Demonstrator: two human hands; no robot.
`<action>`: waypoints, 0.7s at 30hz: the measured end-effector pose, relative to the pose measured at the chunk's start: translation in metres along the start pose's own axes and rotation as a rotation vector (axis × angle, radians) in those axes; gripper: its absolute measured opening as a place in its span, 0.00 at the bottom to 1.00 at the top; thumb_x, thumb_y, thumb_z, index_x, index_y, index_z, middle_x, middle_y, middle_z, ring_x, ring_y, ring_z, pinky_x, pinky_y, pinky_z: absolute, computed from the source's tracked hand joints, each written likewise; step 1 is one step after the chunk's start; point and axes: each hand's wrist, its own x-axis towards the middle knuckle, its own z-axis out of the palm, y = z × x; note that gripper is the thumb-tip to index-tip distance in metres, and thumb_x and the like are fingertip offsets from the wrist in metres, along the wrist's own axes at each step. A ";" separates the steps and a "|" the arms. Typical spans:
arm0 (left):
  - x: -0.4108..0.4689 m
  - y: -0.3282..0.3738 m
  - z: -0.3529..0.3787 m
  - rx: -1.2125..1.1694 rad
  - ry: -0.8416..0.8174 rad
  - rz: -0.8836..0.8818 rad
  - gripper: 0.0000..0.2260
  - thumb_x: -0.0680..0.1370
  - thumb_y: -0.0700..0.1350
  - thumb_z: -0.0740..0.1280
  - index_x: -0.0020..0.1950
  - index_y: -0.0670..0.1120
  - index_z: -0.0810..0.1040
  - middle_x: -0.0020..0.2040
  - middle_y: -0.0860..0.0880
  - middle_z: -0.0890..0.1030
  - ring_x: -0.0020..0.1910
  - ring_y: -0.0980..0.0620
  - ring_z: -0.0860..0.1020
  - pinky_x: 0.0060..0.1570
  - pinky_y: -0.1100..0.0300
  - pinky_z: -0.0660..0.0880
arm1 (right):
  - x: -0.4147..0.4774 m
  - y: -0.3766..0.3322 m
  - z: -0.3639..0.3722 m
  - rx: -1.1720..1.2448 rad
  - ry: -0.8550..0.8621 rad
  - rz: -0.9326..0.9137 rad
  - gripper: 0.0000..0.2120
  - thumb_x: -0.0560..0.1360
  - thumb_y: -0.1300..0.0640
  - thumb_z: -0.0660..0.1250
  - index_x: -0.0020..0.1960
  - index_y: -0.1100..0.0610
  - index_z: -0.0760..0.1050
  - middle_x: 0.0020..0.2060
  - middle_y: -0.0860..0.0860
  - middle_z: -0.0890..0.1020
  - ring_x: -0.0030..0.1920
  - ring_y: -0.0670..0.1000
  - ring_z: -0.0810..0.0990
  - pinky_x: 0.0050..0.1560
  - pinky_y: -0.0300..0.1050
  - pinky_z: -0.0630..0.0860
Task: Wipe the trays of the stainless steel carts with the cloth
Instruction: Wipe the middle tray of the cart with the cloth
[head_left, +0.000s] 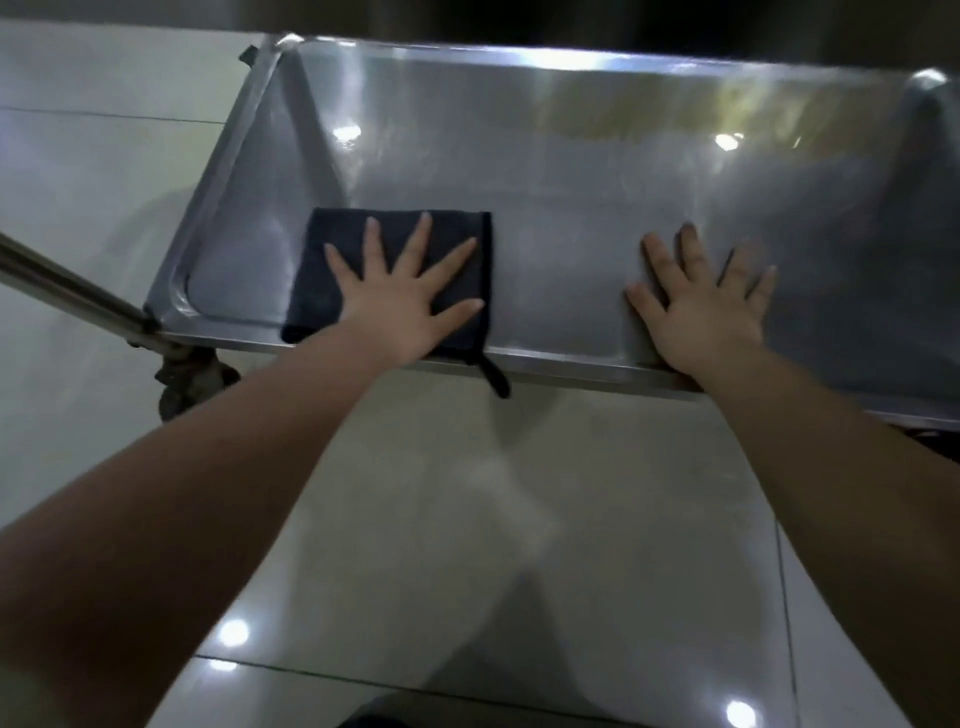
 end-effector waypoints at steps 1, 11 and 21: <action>0.006 0.032 0.002 0.002 -0.006 0.041 0.34 0.66 0.79 0.34 0.70 0.74 0.32 0.79 0.57 0.36 0.76 0.33 0.36 0.62 0.23 0.35 | 0.000 0.000 0.000 0.000 0.000 0.004 0.30 0.76 0.29 0.39 0.76 0.34 0.38 0.79 0.43 0.40 0.77 0.66 0.39 0.71 0.70 0.35; 0.015 0.099 -0.001 0.005 -0.008 0.141 0.36 0.66 0.81 0.40 0.73 0.74 0.39 0.80 0.59 0.38 0.77 0.37 0.36 0.61 0.23 0.33 | 0.000 0.004 0.001 0.037 0.031 -0.008 0.28 0.78 0.32 0.40 0.77 0.34 0.39 0.79 0.42 0.42 0.77 0.64 0.39 0.72 0.68 0.35; -0.007 -0.098 -0.019 -0.019 -0.073 -0.282 0.36 0.65 0.78 0.41 0.73 0.74 0.40 0.79 0.59 0.38 0.78 0.39 0.37 0.68 0.25 0.39 | 0.003 0.001 0.007 0.007 0.044 -0.005 0.29 0.78 0.32 0.38 0.76 0.35 0.36 0.79 0.43 0.40 0.76 0.66 0.37 0.71 0.71 0.36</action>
